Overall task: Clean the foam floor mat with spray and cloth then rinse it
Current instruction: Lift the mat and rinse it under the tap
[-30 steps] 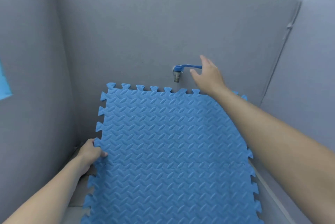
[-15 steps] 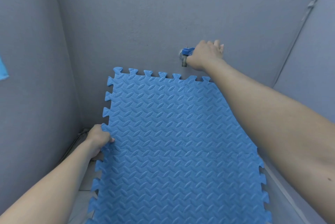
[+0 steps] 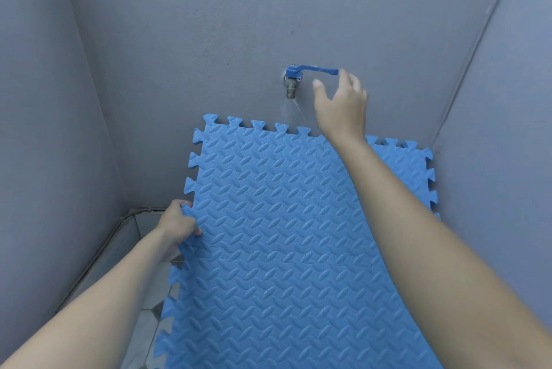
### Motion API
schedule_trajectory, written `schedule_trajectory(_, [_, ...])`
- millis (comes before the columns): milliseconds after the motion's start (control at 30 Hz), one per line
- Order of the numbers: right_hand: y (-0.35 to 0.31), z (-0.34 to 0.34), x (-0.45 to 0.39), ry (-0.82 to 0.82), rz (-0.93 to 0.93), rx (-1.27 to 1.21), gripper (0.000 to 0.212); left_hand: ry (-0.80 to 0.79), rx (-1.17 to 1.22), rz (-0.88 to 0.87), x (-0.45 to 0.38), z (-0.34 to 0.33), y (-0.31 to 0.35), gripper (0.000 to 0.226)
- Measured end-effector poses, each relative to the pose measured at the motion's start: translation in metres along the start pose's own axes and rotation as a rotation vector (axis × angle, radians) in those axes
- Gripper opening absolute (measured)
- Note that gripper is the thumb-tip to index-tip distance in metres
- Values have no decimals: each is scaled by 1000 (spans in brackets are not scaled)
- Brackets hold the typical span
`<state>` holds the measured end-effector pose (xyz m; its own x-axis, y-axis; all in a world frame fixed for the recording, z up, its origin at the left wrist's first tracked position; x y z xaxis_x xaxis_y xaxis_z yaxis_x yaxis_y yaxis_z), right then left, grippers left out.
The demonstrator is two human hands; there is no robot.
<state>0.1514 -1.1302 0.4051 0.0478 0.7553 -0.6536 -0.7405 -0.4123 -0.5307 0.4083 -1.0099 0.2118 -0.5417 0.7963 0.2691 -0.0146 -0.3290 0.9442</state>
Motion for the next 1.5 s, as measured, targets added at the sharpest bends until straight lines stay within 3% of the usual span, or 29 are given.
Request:
schedule_trajectory(67, [54,-15,40,54,-151,-38,62,-22,-1,5,7,-9,1,56])
schedule_trajectory(233, [195,-33,104,-40,-737,215,69,-72,10,43,3,-3,-8,56])
schedule_trajectory(300, [201,-47,108,-75,-775,230,72,-90,2,32,0,1,-7,62])
schedule_trajectory(400, [148,-94,101,-173,-484,306,74,-122,8,7,-1,5,1,59])
schedule_trajectory(567, [-13,-174,132,-484,673,426,60,-131,-36,-65,-5,3,-5,55])
schedule_trajectory(633, [-37,-186,144,-533,964,514,57,-87,-61,-95,-13,6,-10,56])
schedule_trajectory(667, [-32,-187,141,-522,998,520,56,-76,-50,-101,-16,9,-12,57])
schedule_trajectory(767, [41,-167,118,-414,748,412,57,-55,-38,-104,-18,25,-14,59])
schedule_trajectory(833, [120,-134,101,-345,431,477,59,-26,-73,-90,-18,41,-15,59])
schedule_trajectory(933, [239,-62,105,-314,-187,549,67,4,-127,-45,-30,66,-23,67])
schedule_trajectory(1000, [281,-30,135,-359,-391,523,76,-36,-181,-23,-47,75,-34,71])
schedule_trajectory(1067, [286,-31,181,-451,-246,528,83,-38,-203,-8,-41,66,-30,55])
schedule_trajectory(1167, [246,-65,248,-591,127,509,82,-6,-177,-47,-25,42,-19,31])
schedule_trajectory(1200, [225,-76,269,-617,306,504,79,-7,-130,-60,-21,37,-16,25])
schedule_trajectory(1300, [151,-102,336,-732,1084,387,66,-14,-43,-35,-8,29,-10,35])
schedule_trajectory(1367, [116,-110,370,-817,1494,260,59,6,30,5,-3,27,-11,42])
schedule_trajectory(1433, [98,-121,359,-809,1627,201,56,24,80,10,2,26,-10,51])
schedule_trajectory(1467, [93,-130,338,-743,1565,250,56,44,97,-3,1,30,-11,60])
schedule_trajectory(1500, [90,-139,309,-657,1387,320,57,51,111,-12,1,32,-11,69])
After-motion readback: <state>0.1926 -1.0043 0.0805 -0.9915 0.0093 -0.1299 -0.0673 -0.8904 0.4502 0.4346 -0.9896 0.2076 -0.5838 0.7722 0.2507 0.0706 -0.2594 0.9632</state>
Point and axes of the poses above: each hand's wrist, its own x-axis away from the middle knuckle, its own z-axis out of the back of the hand, y = z × x, the point moved 1 cm from there along -x, towards the middle knuckle, and after that the axes turned 5 degrees about x, right-handed, at the moved point
